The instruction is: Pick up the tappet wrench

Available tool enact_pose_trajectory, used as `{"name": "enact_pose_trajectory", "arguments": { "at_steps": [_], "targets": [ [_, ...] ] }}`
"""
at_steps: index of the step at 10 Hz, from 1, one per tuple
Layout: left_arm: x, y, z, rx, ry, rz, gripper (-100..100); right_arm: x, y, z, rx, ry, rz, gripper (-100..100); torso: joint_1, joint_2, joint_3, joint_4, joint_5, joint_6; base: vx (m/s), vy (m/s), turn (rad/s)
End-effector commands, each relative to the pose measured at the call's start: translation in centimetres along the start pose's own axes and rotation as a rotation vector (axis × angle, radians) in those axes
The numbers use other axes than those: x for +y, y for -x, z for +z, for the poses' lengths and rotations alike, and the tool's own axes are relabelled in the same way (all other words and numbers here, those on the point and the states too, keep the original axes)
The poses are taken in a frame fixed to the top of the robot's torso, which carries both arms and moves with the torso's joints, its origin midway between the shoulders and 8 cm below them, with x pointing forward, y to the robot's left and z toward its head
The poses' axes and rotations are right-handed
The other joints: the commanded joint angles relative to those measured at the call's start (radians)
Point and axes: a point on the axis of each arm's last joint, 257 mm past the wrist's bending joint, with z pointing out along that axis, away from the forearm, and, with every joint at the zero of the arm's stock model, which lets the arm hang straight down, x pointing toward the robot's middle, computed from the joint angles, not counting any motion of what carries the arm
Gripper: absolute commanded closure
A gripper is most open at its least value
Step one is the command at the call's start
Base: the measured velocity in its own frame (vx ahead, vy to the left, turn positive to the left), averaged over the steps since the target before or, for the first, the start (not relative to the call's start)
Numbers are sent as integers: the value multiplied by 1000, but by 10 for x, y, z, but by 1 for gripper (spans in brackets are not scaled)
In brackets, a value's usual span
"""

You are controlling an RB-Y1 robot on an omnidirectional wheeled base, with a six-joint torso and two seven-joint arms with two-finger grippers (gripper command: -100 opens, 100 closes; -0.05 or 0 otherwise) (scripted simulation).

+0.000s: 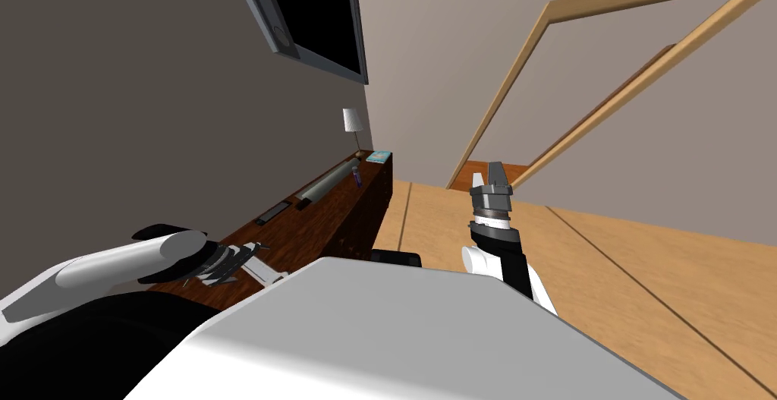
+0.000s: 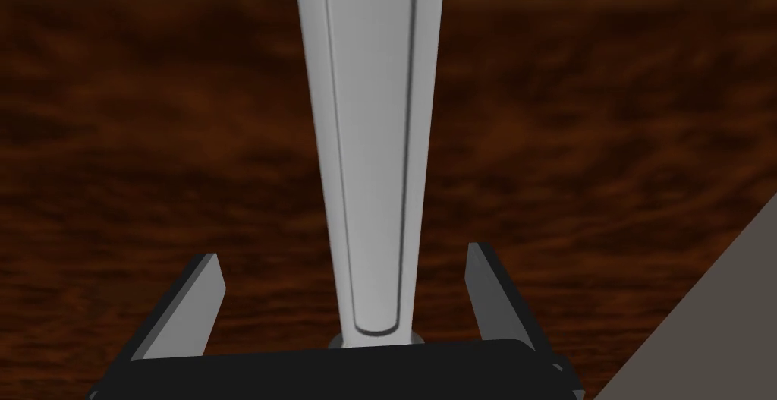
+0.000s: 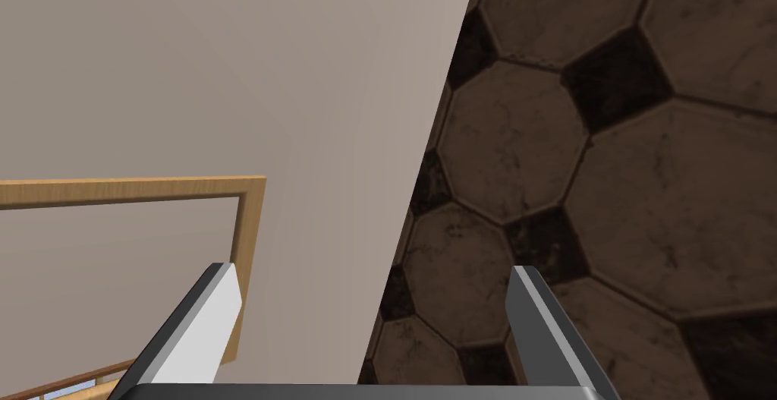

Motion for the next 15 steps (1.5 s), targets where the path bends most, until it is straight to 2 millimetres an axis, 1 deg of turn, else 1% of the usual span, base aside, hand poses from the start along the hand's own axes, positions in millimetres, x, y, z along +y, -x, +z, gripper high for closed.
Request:
{"name": "enact_pose_trajectory", "arguments": {
  "at_steps": [1, 2, 4, 5, 7, 8, 9, 11, 12, 13, 15],
  "targets": [
    [10, 10, 1, -4, -9, -12, -100, 0, 0, 0, 0, 0, 0, 0, 0, 0, 0, 0, 0, 0, 111, -29, 218],
    [13, 10, 3, 1, -4, 4, -100, 0, 0, 0, 0, 0, 0, 0, -2, -3, -1, 0, 0, -1, 138, -63, 142],
    [13, 10, 3, 1, -4, 41, -100, 0, 0, 0, 0, 0, 0, 0, -2, -2, -1, -1, -1, 0, 43, -13, -17],
    [23, 20, 5, -3, -14, 19, -100, 0, 0, 0, 0, 0, 0, 0, 0, 1, 1, 0, 0, 0, 76, -29, 202],
    [26, 19, 6, 2, -10, 67, -100, 0, 0, 0, 0, 0, 0, 0, -3, -2, -1, 0, 0, 0, 98, -40, 77],
    [36, 28, 8, -3, -21, 35, -100, 0, 0, 0, 0, 0, 0, 0, -2, -2, -1, 0, 0, 0, 167, -48, 141],
    [40, 27, 10, 4, -16, 54, -100, 0, 0, 0, 0, 0, 0, 0, -3, -6, -3, -1, 0, -1, 139, -64, 147],
    [40, 27, 10, 3, -16, 105, -100, 0, 0, 0, 0, 0, 0, 0, -2, -1, -1, 0, -1, 0, 25, -19, 4],
    [51, 34, 12, 1, -27, 74, -100, 0, 0, 0, 0, 0, 0, 0, 0, 2, 1, 0, 0, 0, 98, -44, 182],
    [54, 33, 14, 6, -24, 89, -100, 0, 0, 0, 0, 0, 0, 0, -2, -2, -1, 0, 0, -1, 130, -63, 169],
    [54, 33, 14, 5, -24, 136, -100, 0, 0, 0, 0, 0, 0, 0, -2, -2, -1, 0, 0, 1, 40, -18, -13]
  ]
}}
